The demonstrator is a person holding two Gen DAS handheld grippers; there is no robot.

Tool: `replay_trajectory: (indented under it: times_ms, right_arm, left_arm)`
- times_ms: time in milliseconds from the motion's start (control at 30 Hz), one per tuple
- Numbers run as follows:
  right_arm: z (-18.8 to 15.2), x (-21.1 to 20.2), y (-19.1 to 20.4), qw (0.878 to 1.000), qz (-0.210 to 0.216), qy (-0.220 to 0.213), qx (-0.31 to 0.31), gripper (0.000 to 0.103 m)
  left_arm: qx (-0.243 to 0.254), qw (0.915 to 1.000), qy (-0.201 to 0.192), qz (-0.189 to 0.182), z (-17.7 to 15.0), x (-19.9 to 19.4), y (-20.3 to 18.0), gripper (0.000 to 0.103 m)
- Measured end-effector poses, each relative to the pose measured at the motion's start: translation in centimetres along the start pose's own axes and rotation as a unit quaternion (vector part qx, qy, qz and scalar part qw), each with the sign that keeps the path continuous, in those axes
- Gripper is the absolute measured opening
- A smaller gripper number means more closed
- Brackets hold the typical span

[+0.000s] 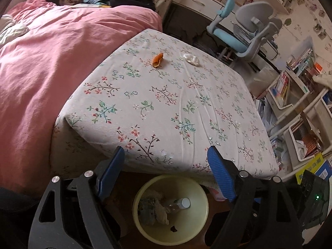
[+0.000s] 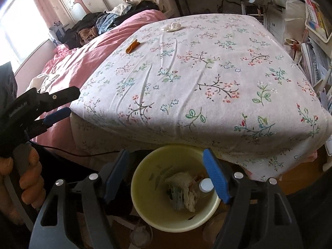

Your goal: Collect trash

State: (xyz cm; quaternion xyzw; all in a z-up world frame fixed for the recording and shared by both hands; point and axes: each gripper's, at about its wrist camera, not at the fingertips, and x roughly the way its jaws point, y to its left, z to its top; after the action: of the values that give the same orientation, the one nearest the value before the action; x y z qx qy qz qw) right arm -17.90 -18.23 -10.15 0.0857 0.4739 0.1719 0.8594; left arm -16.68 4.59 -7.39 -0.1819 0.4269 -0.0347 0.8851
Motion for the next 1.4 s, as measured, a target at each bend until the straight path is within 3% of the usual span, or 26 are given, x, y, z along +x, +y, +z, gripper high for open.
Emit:
replay_trajectory:
  times_ms: [1400]
  right_arm:
    - [-0.43,-0.09,1.00,0.999,-0.015,-0.006,-0.032,0.075]
  left_arm:
    - [0.005,1.0000,0.003,0.006,-0.20,0.45,-0.20,0.083]
